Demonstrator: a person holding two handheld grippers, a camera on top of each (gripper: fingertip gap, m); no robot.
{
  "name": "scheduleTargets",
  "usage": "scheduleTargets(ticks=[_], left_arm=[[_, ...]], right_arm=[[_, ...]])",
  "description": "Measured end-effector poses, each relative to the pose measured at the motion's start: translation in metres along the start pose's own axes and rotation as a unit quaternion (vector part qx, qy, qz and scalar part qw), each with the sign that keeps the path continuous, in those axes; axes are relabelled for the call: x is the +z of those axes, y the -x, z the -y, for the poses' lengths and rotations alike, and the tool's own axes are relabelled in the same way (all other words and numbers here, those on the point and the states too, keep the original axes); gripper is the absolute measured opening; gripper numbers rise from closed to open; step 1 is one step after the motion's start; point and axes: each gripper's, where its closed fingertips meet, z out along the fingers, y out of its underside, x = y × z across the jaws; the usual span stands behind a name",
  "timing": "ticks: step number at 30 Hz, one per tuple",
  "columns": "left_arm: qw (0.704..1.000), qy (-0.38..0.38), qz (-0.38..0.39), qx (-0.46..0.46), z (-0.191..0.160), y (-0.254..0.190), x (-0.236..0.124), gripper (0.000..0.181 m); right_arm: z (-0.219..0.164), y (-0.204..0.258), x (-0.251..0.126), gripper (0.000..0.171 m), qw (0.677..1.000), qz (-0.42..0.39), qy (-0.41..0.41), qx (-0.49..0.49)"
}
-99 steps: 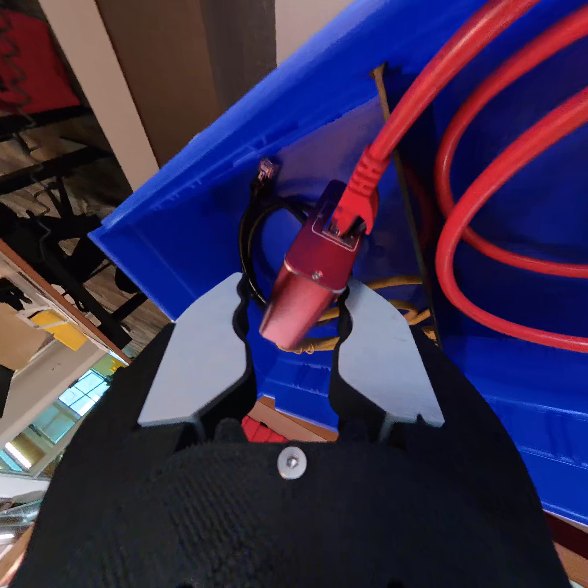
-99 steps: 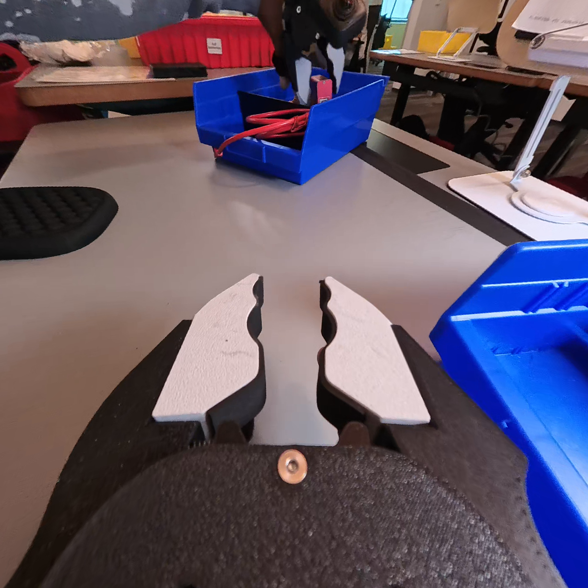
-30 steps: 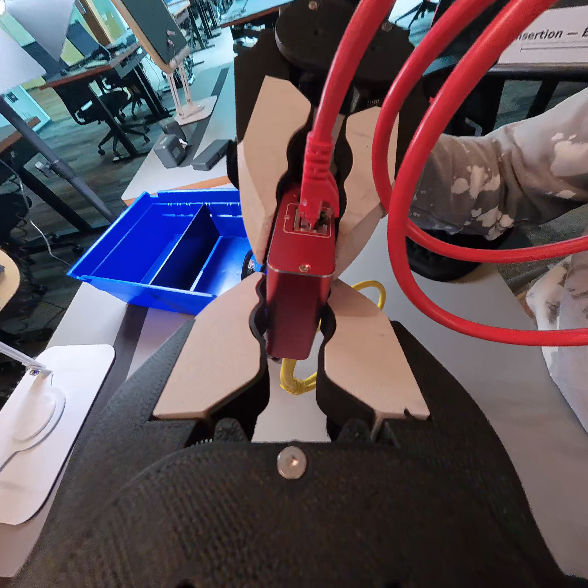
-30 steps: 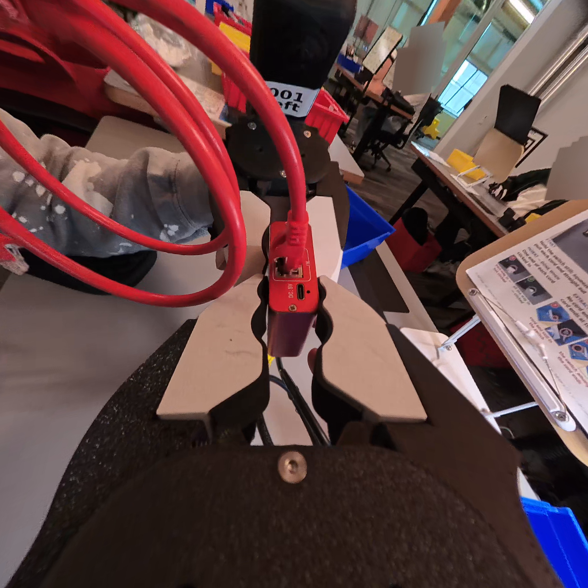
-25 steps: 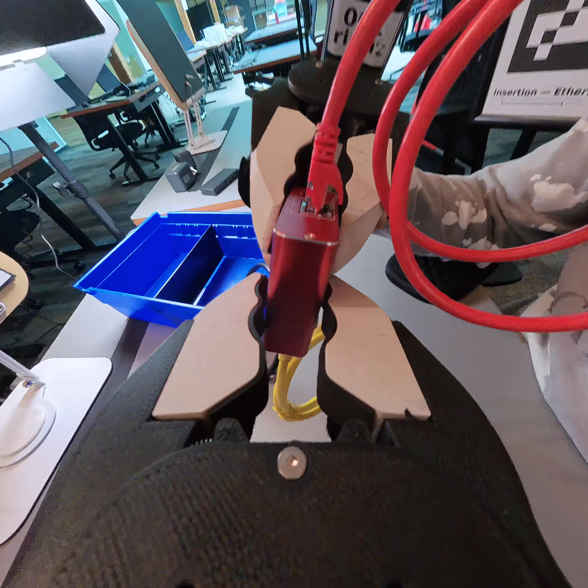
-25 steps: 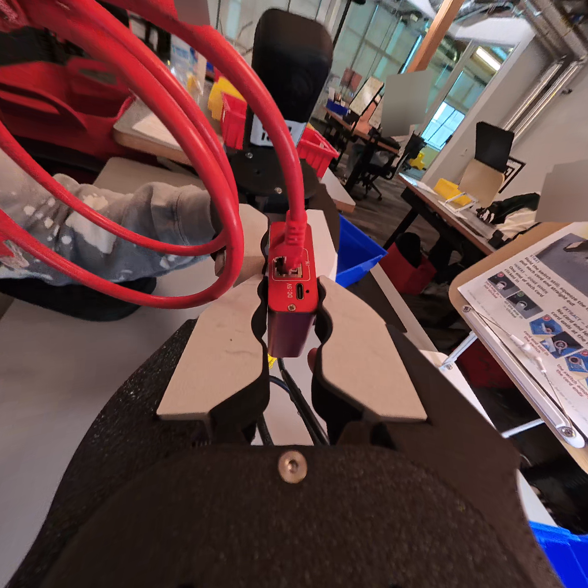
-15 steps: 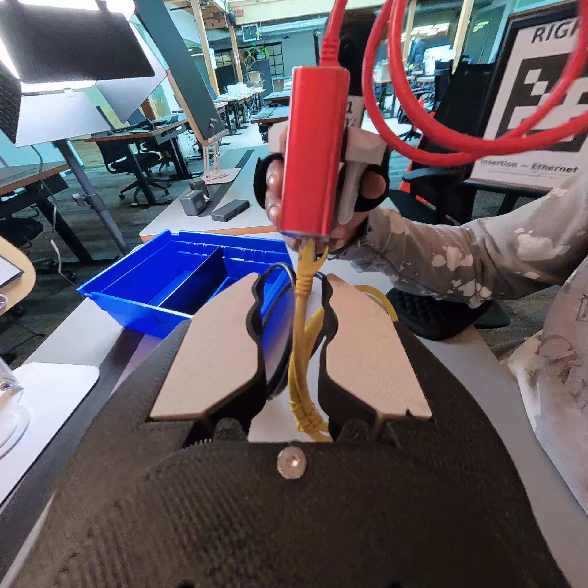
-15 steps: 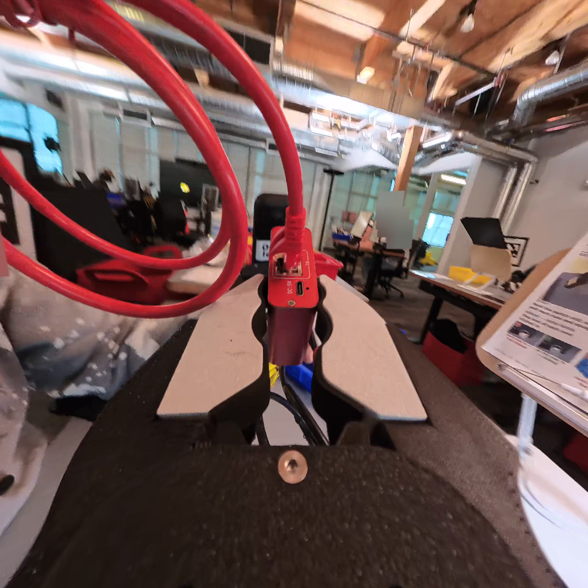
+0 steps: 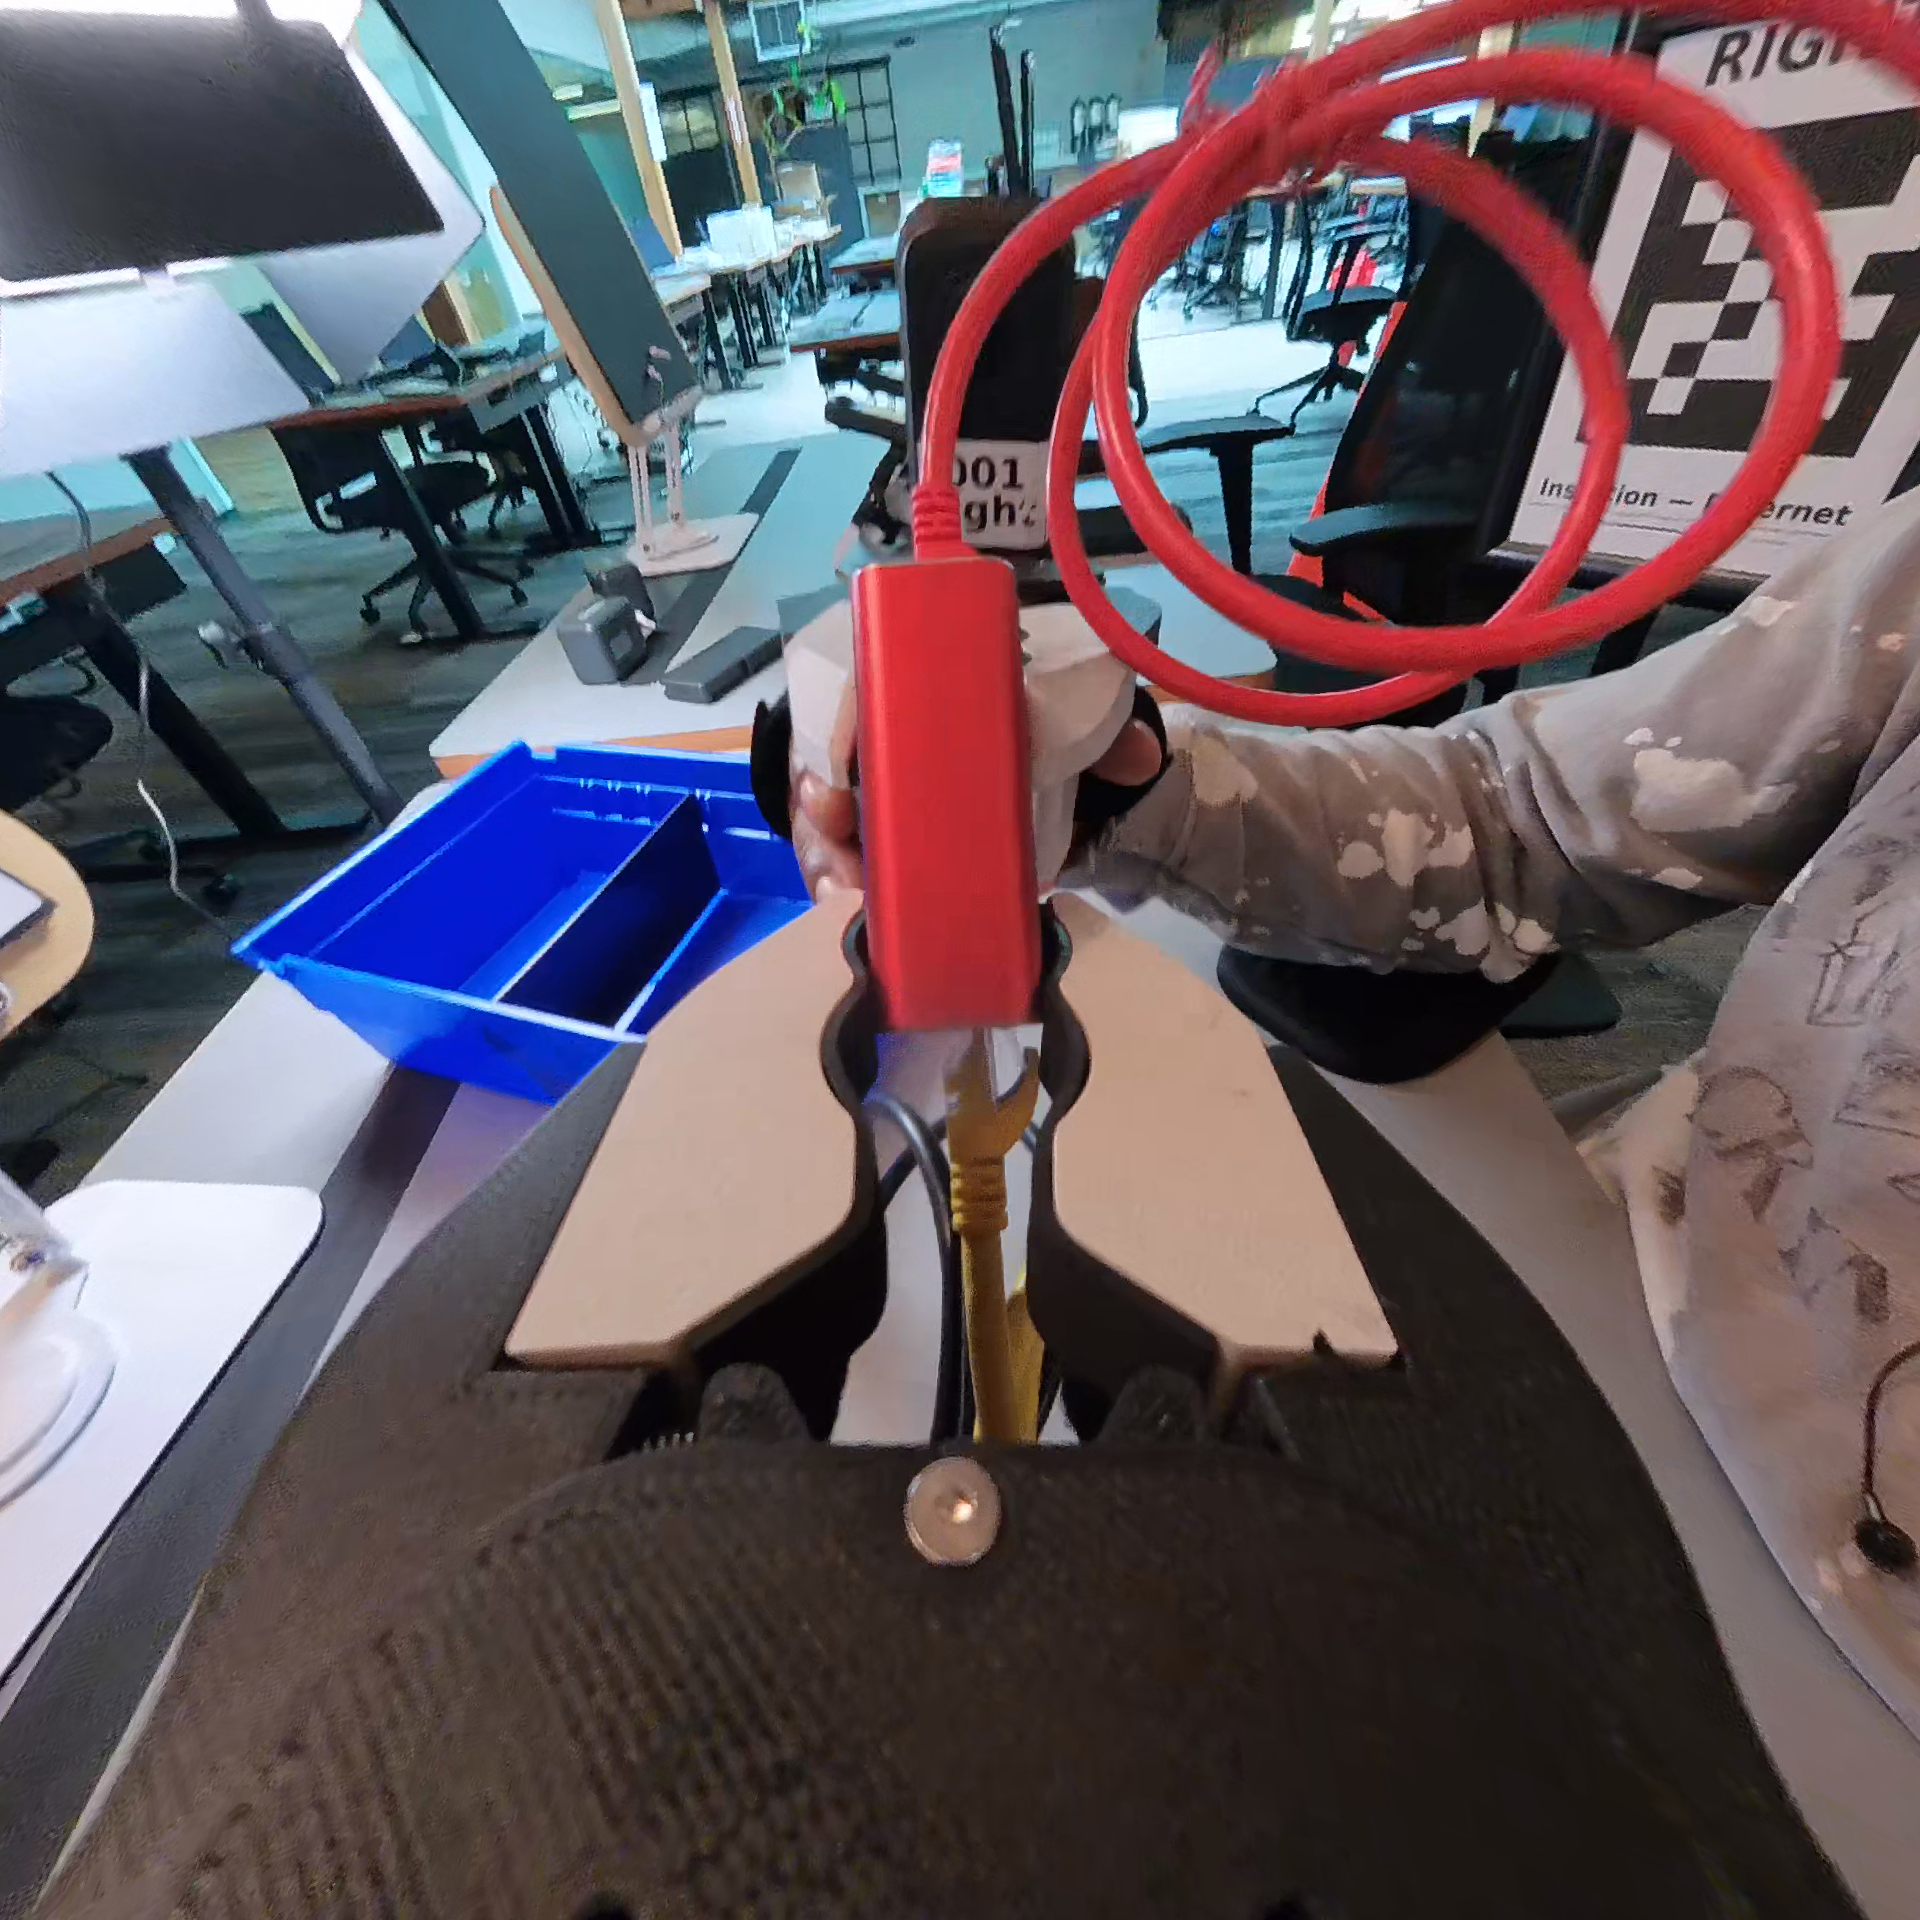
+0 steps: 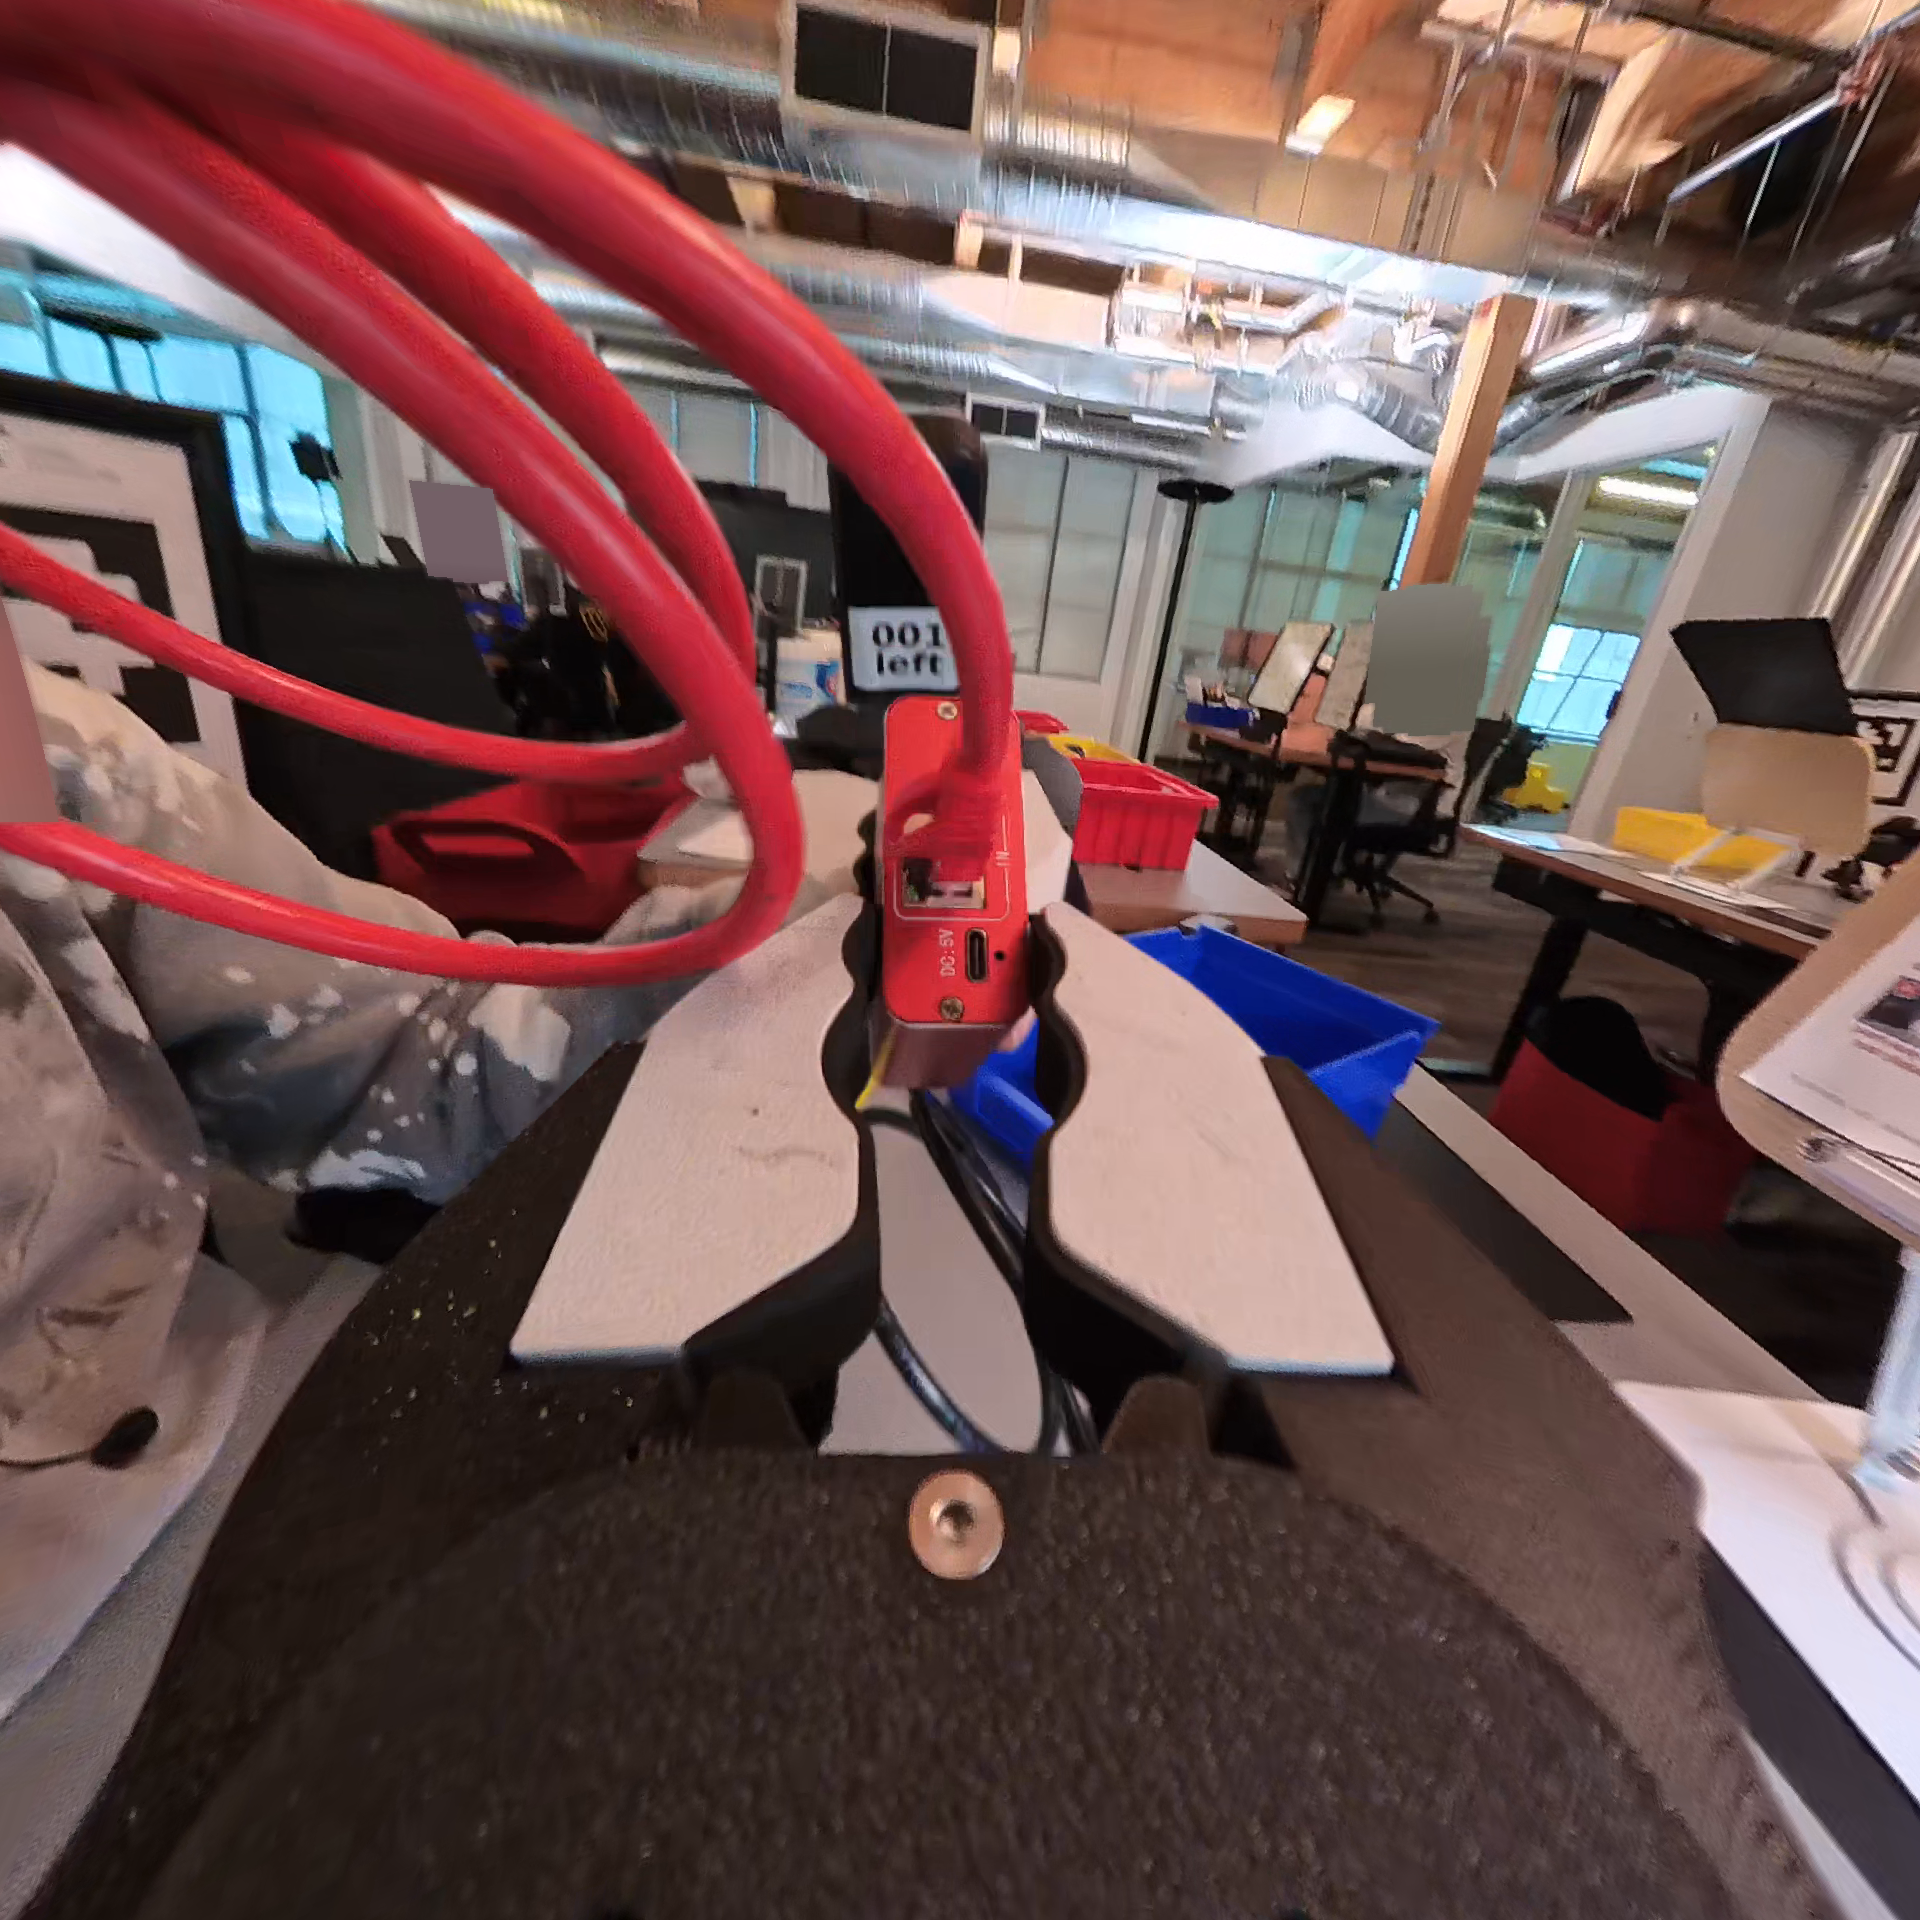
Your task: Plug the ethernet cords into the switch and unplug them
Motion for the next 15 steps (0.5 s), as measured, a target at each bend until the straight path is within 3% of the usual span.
scheduleTargets(ticks=[5, 15], left_arm=[[0.999, 0.043, 0.002, -0.025, -0.009, 0.002, -0.013, 0.028], [0.996, 0.066, -0.033, -0.051, -0.019, -0.007, 0.000, 0.028]], right_arm=[[0.003, -0.006, -0.013, 0.026, 0.999, -0.020, 0.024, -0.017], [-0.003, 0.007, -0.012, 0.018, 0.999, 0.025, 0.046, 0.000]])
